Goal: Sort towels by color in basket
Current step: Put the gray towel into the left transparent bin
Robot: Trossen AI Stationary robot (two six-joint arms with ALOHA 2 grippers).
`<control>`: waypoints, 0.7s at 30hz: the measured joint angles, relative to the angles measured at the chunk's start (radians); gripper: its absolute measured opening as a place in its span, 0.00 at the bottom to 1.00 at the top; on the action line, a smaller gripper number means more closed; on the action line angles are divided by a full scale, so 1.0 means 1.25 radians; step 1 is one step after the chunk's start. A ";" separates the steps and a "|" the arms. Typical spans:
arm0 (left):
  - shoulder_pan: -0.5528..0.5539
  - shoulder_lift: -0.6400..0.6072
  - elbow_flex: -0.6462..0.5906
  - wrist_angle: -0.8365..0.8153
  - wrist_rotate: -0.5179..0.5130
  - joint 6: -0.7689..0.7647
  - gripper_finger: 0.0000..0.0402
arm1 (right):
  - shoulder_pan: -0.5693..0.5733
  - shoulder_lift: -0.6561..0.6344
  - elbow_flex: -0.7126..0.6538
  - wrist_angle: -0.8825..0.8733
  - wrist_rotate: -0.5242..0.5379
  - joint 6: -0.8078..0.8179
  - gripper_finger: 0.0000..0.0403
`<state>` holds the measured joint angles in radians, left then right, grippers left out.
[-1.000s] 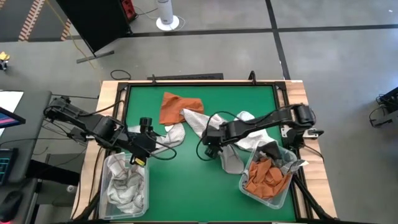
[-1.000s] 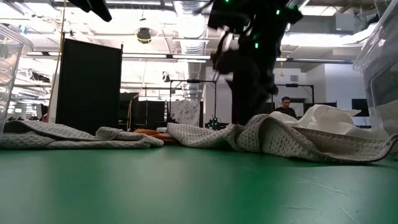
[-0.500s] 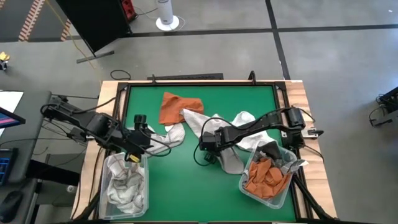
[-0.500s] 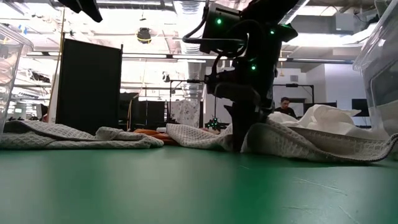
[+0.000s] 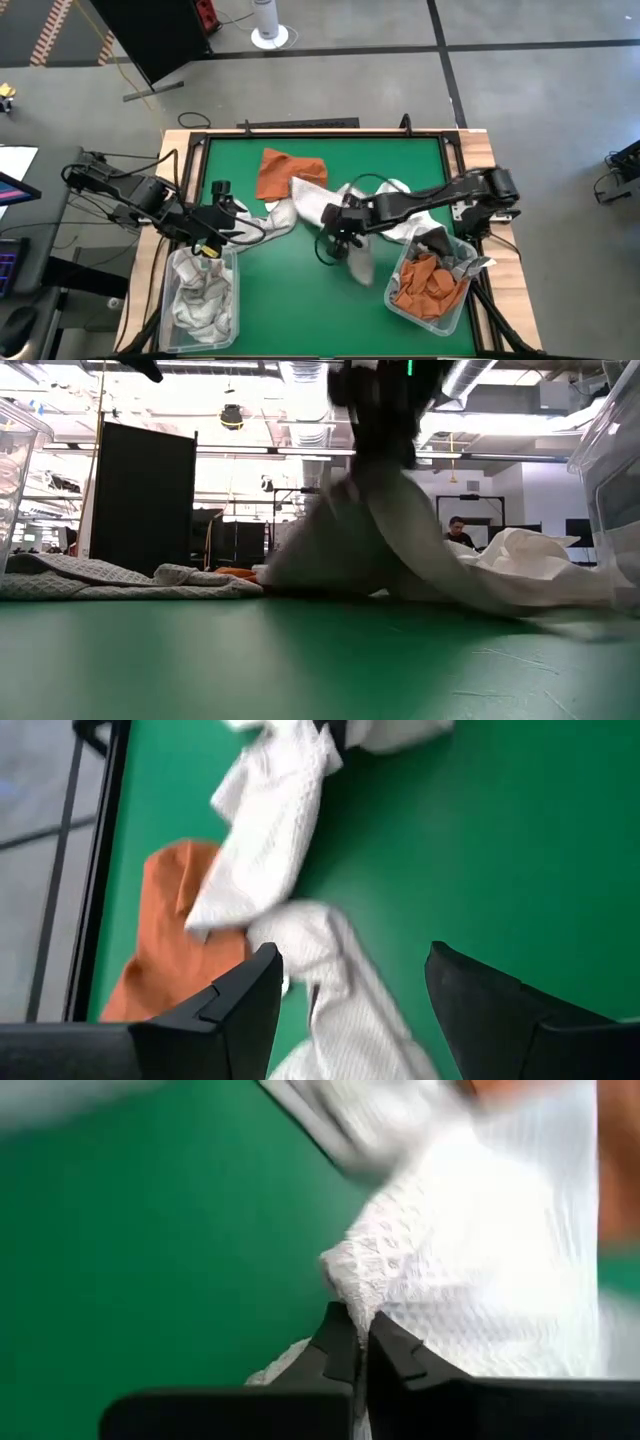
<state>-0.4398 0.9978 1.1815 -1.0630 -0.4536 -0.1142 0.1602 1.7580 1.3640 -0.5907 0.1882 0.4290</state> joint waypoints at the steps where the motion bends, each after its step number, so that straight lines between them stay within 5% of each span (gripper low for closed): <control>1: -0.002 -0.002 -0.010 0.025 0.000 0.009 0.58 | 0.013 -0.025 0.000 0.041 0.000 -0.024 0.06; 10: -0.002 -0.024 -0.160 0.426 0.001 0.193 0.58 | 0.108 -0.120 0.002 0.397 0.036 -0.251 0.06; 15: 0.004 -0.024 -0.201 0.667 0.085 0.246 0.60 | 0.106 -0.120 0.002 0.454 0.041 -0.306 0.06; 21: 0.032 -0.012 -0.202 0.763 0.115 0.188 0.68 | 0.077 -0.119 0.002 0.483 0.041 -0.333 0.06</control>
<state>-0.3995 0.9829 0.9291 -0.1088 -0.3098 0.1206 0.2570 1.6089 1.3659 0.0124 0.2390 0.0125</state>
